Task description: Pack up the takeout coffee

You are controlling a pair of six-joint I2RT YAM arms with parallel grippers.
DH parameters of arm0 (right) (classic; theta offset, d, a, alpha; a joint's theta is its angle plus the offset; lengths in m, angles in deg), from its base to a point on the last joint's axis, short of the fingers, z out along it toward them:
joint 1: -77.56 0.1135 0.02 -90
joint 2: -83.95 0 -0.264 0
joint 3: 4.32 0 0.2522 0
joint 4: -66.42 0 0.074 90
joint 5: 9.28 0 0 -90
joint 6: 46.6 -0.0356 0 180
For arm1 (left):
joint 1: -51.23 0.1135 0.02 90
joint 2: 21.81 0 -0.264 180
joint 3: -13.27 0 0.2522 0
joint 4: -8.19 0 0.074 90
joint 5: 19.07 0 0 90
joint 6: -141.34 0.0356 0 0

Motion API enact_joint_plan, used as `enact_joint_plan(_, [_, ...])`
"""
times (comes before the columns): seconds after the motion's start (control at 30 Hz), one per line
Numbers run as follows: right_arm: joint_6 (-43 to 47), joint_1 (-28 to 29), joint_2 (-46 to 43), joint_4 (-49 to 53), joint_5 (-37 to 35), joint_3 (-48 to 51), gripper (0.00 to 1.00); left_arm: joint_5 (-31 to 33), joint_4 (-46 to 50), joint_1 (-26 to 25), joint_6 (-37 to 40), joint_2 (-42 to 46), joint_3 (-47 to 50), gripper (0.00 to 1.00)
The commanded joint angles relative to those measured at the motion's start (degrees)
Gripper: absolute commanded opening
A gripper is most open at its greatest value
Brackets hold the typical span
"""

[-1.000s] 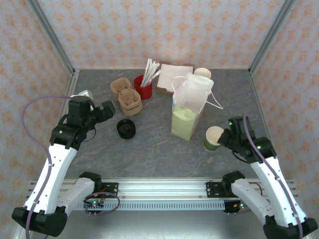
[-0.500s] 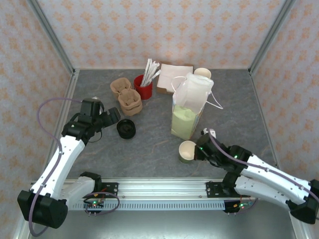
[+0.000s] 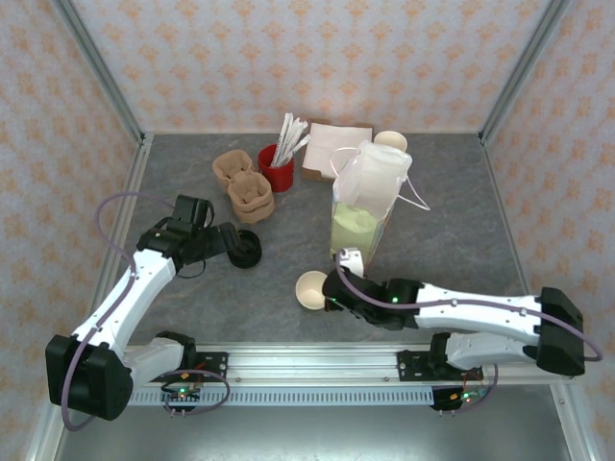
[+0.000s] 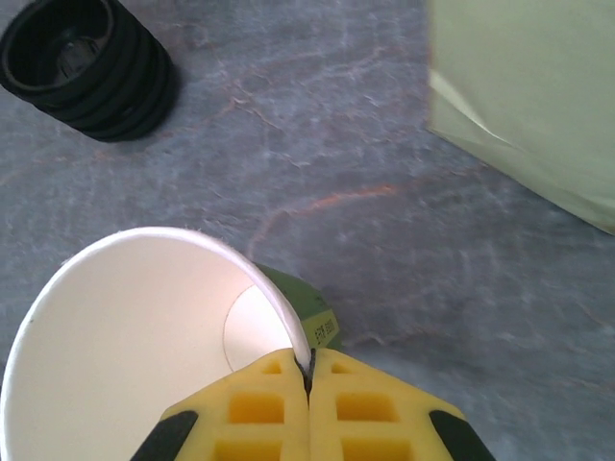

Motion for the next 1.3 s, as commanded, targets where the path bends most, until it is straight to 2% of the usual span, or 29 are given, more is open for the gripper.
enact_joint_plan(0.0, [-0.71, 0.52, 4.47, -2.98, -3.54, -5.67, 0.0, -1.1, 0.25, -0.55, -0.23, -0.28, 1.16, 0.84])
enact_joint_plan(0.2, [-1.1, 0.08, 13.83, 2.26, -8.1, -15.1, 0.0, -1.01, -0.41, -0.92, -0.16, -1.82, 1.71, 0.8])
enact_joint_plan(0.5, [-2.03, -5.02, 24.6, 6.6, -5.57, -23.34, 0.0, -1.18, -2.1, -1.98, -0.25, -6.36, 0.94, 0.73])
enact_joint_plan(0.63, [-1.73, -6.29, 27.07, 7.43, -5.54, -25.19, 0.0, -1.24, -2.92, -2.18, -0.19, -8.46, 0.45, 0.69])
enact_joint_plan(1.27, [-2.08, -10.7, 30.03, 7.38, -2.13, -27.47, 0.02, -1.92, -4.54, -2.69, -2.03, -14.43, -2.04, 0.35])
